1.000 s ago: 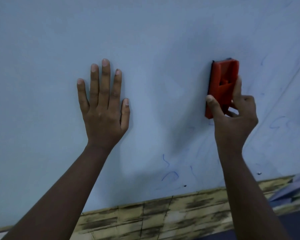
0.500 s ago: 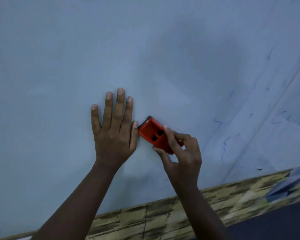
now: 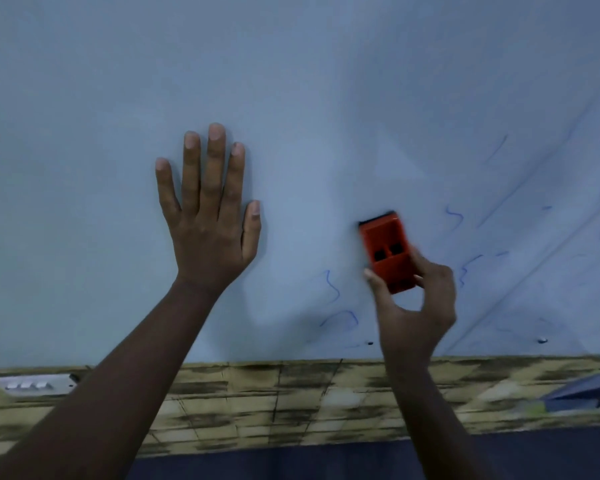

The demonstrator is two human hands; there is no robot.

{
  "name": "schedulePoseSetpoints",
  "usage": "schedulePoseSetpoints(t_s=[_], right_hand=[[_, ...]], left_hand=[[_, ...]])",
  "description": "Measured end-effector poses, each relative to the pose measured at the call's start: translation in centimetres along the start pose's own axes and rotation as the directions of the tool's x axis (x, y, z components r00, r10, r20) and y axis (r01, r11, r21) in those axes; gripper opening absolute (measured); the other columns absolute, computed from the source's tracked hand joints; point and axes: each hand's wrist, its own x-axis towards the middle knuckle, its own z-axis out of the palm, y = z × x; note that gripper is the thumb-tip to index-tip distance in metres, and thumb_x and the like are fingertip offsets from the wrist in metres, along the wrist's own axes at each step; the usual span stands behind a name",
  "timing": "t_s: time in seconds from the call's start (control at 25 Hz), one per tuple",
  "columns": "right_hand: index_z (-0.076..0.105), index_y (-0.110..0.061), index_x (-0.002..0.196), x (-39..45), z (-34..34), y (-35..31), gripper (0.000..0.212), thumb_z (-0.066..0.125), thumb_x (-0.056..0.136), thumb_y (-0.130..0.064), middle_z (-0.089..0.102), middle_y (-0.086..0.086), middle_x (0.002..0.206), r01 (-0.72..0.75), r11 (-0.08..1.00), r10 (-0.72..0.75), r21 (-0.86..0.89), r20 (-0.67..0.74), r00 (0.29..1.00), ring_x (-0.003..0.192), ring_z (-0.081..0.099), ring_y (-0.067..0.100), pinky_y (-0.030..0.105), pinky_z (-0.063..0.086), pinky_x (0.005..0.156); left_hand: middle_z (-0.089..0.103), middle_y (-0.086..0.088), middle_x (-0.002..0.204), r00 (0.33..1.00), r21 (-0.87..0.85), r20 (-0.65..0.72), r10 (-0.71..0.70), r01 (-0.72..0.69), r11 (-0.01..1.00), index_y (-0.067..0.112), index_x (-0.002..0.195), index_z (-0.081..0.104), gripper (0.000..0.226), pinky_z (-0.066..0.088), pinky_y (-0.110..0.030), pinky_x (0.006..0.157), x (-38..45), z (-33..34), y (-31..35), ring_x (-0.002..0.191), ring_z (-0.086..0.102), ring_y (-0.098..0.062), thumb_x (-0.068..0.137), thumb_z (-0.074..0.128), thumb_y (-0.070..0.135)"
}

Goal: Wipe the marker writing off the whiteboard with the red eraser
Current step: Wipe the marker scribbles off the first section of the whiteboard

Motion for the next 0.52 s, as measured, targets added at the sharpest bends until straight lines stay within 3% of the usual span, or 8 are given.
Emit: schedulePoseSetpoints(t_s=[0.2, 0.36, 0.44, 0.52], right_hand=[[0.06, -0.027, 0.135, -6.3, 3.6, 0.1, 0.056, 0.086, 0.085, -0.033, 0.07, 0.005, 0.113, 0.328, 0.932, -0.279, -0.156, 0.27, 0.921, 0.095, 0.063, 0.03, 0.044, 0.047, 0.08], [0.061, -0.028, 0.134, -8.7, 3.8, 1.1, 0.058, 0.088, 0.083, -0.031, 0.071, 0.004, 0.115, 0.33, 0.921, -0.252, -0.207, 0.329, 0.91, 0.1, 0.064, 0.029, 0.045, 0.049, 0.081], [0.068, -0.023, 0.128, -8.6, 3.2, 1.1, 0.058, 0.092, 0.076, -0.026, 0.068, 0.003, 0.114, 0.177, 0.966, -0.119, -0.188, 0.286, 0.951, 0.103, 0.063, 0.027, 0.043, 0.051, 0.083], [0.068, -0.015, 0.119, -8.0, 2.1, 1.3, 0.056, 0.096, 0.071, -0.02, 0.064, 0.001, 0.115, -0.242, 0.97, 0.236, 0.019, 0.156, 0.959, 0.108, 0.063, 0.021, 0.037, 0.055, 0.088]], left_hand=[[0.025, -0.024, 0.165, 1.0, 0.009, 0.015, -0.011, 0.011, 1.0, 0.003, 0.163, 0.026, 0.062, 0.003, -0.055, 0.131, -1.5, 0.4, 0.1, 0.164, -0.005, -0.023, 0.11, 0.037, 0.034], [0.024, -0.025, 0.164, 0.999, 0.003, 0.044, 0.008, -0.008, 1.0, 0.005, 0.165, 0.023, 0.065, 0.001, -0.054, 0.132, -2.8, 0.3, 0.0, 0.164, -0.006, -0.024, 0.109, 0.039, 0.035], [0.018, -0.023, 0.169, 0.998, -0.017, 0.051, 0.031, -0.03, 0.999, 0.01, 0.169, 0.014, 0.07, 0.0, -0.054, 0.132, -3.5, 0.4, 0.0, 0.164, -0.006, -0.025, 0.109, 0.04, 0.035], [0.0, -0.013, 0.178, 0.997, -0.028, 0.06, 0.057, -0.056, 0.998, 0.013, 0.17, 0.007, 0.073, -0.002, -0.053, 0.132, -4.3, 0.3, -0.2, 0.164, -0.007, -0.025, 0.109, 0.041, 0.036]])
